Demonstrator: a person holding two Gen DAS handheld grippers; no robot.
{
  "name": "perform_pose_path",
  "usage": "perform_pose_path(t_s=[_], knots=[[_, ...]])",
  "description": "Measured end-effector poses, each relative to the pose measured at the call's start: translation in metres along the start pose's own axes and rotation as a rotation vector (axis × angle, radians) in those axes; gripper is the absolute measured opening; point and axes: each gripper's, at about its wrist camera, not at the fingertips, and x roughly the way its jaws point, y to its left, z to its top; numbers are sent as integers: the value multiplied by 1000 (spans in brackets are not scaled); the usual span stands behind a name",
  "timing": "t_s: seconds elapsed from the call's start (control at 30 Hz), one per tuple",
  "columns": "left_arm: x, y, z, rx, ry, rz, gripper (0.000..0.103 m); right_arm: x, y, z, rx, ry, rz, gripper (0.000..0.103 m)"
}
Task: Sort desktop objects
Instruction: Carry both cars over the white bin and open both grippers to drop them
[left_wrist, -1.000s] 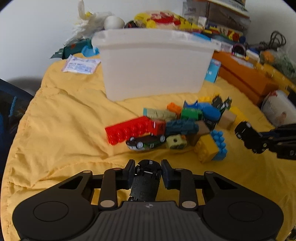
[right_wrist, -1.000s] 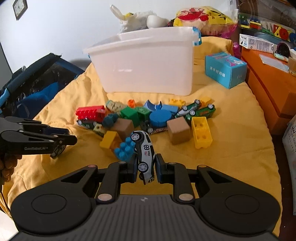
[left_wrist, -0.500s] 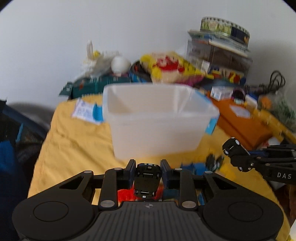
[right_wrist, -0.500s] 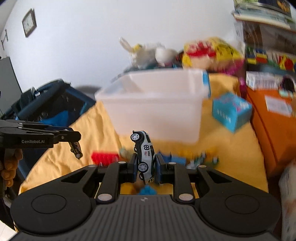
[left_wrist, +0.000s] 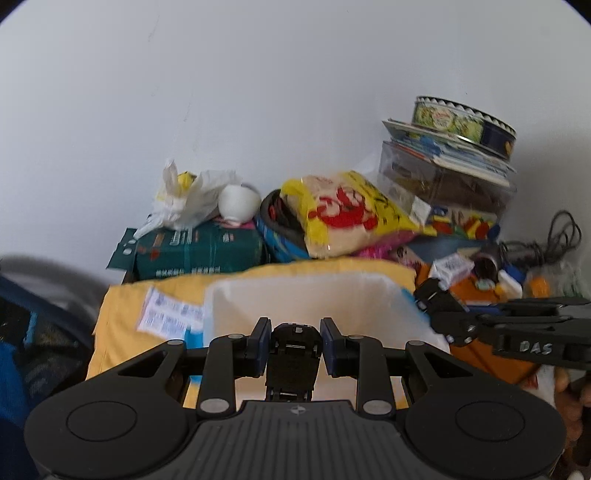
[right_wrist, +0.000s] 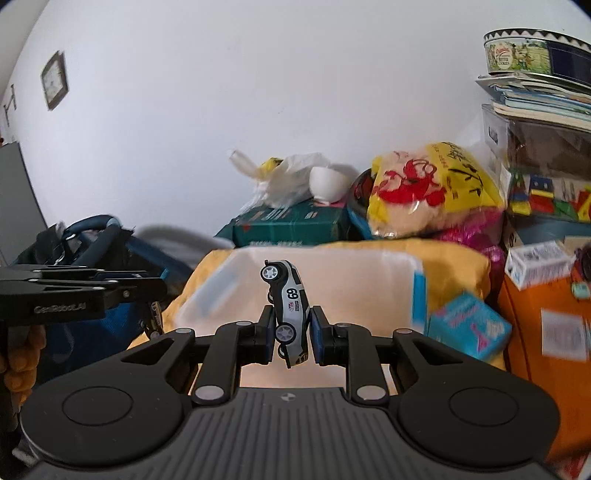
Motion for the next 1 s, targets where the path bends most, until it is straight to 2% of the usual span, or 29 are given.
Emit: perform_pose_path(t_s=[0.13,0.23,0.3,0.37,0.4,0.43,0.6,0.7,0.8,0.9,1.0], knots=[[37,2,20,-8,33,3,32,34,-16,22,16,45,-21,22],[64,7,27,-38,80,16,32,64,-30,27,62,121,-35,22],[76,9,28,-56,108,31,38,79,-35,28,72,174,-39,24],[78,11,26,-58,100,61,64,87,-36,29,54,191,-71,41],[76,13,26,-57,87,71,66,87,-36,30,48,186,-86,60],[73,14,23,-55,79,68,67,84,-36,29,45,171,-91,63],[51,19,-8,-33,86,45,67,62,-31,17,31,137,-63,62],[27,20,-44,-25,89,8,67,38,-21,-9,31,118,-44,66],[2,17,-89,10,97,5,67,15,-5,-57,-4,146,-27,70],[-13,11,-135,16,153,-13,67,0,10,-112,-37,199,-32,70],[-9,4,-168,43,231,-19,67,-2,21,-155,-31,277,-36,67]])
